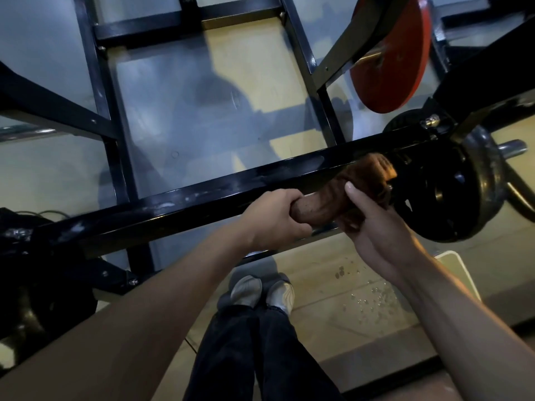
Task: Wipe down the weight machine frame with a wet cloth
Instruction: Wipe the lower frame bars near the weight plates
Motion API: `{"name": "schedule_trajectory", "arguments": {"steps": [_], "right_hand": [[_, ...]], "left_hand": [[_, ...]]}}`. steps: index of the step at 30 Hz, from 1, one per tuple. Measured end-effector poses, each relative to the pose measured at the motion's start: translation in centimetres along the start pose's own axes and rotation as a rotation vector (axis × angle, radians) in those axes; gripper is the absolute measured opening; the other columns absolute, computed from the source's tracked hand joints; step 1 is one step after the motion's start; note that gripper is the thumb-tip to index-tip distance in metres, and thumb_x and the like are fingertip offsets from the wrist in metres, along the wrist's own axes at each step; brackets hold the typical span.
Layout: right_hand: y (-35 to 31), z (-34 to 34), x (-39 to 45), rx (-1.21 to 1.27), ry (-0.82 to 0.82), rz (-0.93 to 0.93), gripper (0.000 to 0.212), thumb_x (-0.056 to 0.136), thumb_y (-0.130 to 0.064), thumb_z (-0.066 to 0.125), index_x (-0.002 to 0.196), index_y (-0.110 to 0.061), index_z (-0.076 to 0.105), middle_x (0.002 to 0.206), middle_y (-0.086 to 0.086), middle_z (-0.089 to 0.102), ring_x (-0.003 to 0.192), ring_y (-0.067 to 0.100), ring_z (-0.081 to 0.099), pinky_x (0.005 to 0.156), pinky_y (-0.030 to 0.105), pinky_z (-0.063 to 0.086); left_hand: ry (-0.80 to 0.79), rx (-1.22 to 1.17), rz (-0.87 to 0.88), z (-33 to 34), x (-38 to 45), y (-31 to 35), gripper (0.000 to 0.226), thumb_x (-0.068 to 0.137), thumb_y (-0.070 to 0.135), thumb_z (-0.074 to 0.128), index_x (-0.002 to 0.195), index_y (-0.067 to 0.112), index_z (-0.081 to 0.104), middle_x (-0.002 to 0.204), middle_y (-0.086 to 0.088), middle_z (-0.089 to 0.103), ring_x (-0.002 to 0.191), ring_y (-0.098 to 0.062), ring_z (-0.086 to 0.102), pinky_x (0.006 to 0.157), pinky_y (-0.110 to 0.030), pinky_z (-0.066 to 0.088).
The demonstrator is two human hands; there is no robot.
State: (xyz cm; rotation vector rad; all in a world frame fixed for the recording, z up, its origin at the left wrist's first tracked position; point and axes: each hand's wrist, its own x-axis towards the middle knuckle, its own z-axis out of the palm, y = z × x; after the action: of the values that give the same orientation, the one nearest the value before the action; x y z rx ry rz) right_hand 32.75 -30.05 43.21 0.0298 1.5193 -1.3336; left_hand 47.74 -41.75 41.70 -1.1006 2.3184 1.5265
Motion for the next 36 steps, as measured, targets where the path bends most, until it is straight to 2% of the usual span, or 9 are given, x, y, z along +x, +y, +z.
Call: {"name": "schedule_trajectory", "arguments": {"steps": [3, 7, 12, 15, 17, 26, 31, 34, 36], "right_hand": [[0.2, 1.1, 0.8, 0.046, -0.023, -0.042, 0.037, 0.101, -0.016, 0.062, 0.136, -0.005, 0.059, 0.125, 0.01, 0.071, 0.123, 0.025, 0.066, 0.101, 0.038, 0.053], [-0.4, 2.4, 1.6, -0.05, 0.211, -0.201, 0.037, 0.104, -0.026, 0.061, 0.137, -0.013, 0.051, 0.123, 0.008, 0.07, 0.109, 0.022, 0.072, 0.094, 0.047, 0.06], [-3.8, 1.0, 2.9, -0.856, 0.376, -0.48, 0.033, 0.104, -0.043, 0.054, 0.135, -0.03, 0.052, 0.13, -0.003, 0.052, 0.094, 0.003, 0.058, 0.093, 0.037, 0.052], [-4.0, 1.3, 4.5, -1.327, 0.468, -0.542, 0.055, 0.1, -0.033, 0.065, 0.149, -0.028, 0.041, 0.139, 0.005, 0.047, 0.104, 0.02, 0.06, 0.094, 0.042, 0.05], [-2.3, 2.6, 5.1, -1.494, 0.471, -0.545, 0.063, 0.098, -0.03, 0.069, 0.153, -0.029, 0.038, 0.14, 0.005, 0.054, 0.114, 0.03, 0.063, 0.091, 0.045, 0.052], [3.0, 6.9, 4.3, -1.582, -0.133, -1.034, 0.035, 0.101, -0.031, 0.063, 0.136, -0.029, 0.064, 0.134, -0.007, 0.067, 0.09, 0.031, 0.069, 0.067, 0.044, 0.06], [-2.8, -1.6, 6.9, -1.502, 0.289, -0.758, 0.041, 0.105, -0.024, 0.055, 0.146, -0.024, 0.057, 0.148, 0.001, 0.058, 0.128, 0.028, 0.061, 0.104, 0.04, 0.049], [-3.7, -1.5, 7.3, -1.411, 0.543, -0.608, 0.04, 0.108, -0.027, 0.05, 0.146, -0.018, 0.057, 0.144, 0.008, 0.061, 0.128, 0.031, 0.06, 0.105, 0.039, 0.046], [-2.0, 2.3, 6.3, -1.341, 0.495, -0.601, 0.038, 0.107, -0.029, 0.052, 0.144, -0.022, 0.059, 0.136, 0.006, 0.065, 0.12, 0.027, 0.063, 0.098, 0.032, 0.047]], "left_hand": [[0.005, -0.258, -0.036, 1.1, -0.6, -0.3, 0.018, 0.079, 0.021, 0.082, 0.089, 0.023, 0.066, 0.068, 0.011, 0.059, 0.054, -0.003, 0.052, 0.054, -0.024, 0.045], [-0.002, -0.361, -0.049, 1.4, -1.5, 0.1, 0.039, 0.082, 0.056, 0.079, 0.107, 0.028, 0.073, 0.094, 0.013, 0.072, 0.081, 0.0, 0.066, 0.073, -0.025, 0.056], [0.685, 0.175, -0.161, -1.8, -0.9, -2.6, 0.032, 0.092, 0.053, 0.058, 0.104, 0.025, 0.066, 0.105, 0.005, 0.067, 0.106, -0.021, 0.056, 0.09, -0.036, 0.044], [0.453, 0.4, -0.24, -3.6, 0.0, -5.1, 0.071, 0.086, 0.062, 0.057, 0.143, 0.02, 0.047, 0.14, -0.003, 0.053, 0.133, -0.027, 0.043, 0.113, -0.041, 0.028], [0.31, 0.398, -0.256, -3.5, 0.1, -5.9, 0.076, 0.084, 0.065, 0.06, 0.141, 0.016, 0.048, 0.135, -0.009, 0.058, 0.127, -0.033, 0.05, 0.109, -0.042, 0.037], [0.351, 0.454, -0.238, -3.1, 0.9, -6.5, 0.06, 0.084, 0.066, 0.06, 0.118, 0.016, 0.056, 0.114, -0.009, 0.065, 0.109, -0.035, 0.058, 0.092, -0.044, 0.042], [0.395, 0.499, -0.199, -2.5, 0.6, -7.2, 0.059, 0.098, 0.066, 0.045, 0.127, 0.016, 0.055, 0.115, -0.009, 0.064, 0.107, -0.034, 0.055, 0.093, -0.045, 0.039], [0.392, 0.507, -0.216, -2.2, 0.9, -7.1, 0.057, 0.099, 0.066, 0.043, 0.126, 0.017, 0.053, 0.116, -0.008, 0.062, 0.109, -0.034, 0.053, 0.095, -0.044, 0.037], [0.4, 0.494, -0.21, -2.1, 0.9, -7.2, 0.057, 0.099, 0.067, 0.044, 0.125, 0.017, 0.054, 0.114, -0.007, 0.063, 0.107, -0.034, 0.054, 0.094, -0.044, 0.038]]}}
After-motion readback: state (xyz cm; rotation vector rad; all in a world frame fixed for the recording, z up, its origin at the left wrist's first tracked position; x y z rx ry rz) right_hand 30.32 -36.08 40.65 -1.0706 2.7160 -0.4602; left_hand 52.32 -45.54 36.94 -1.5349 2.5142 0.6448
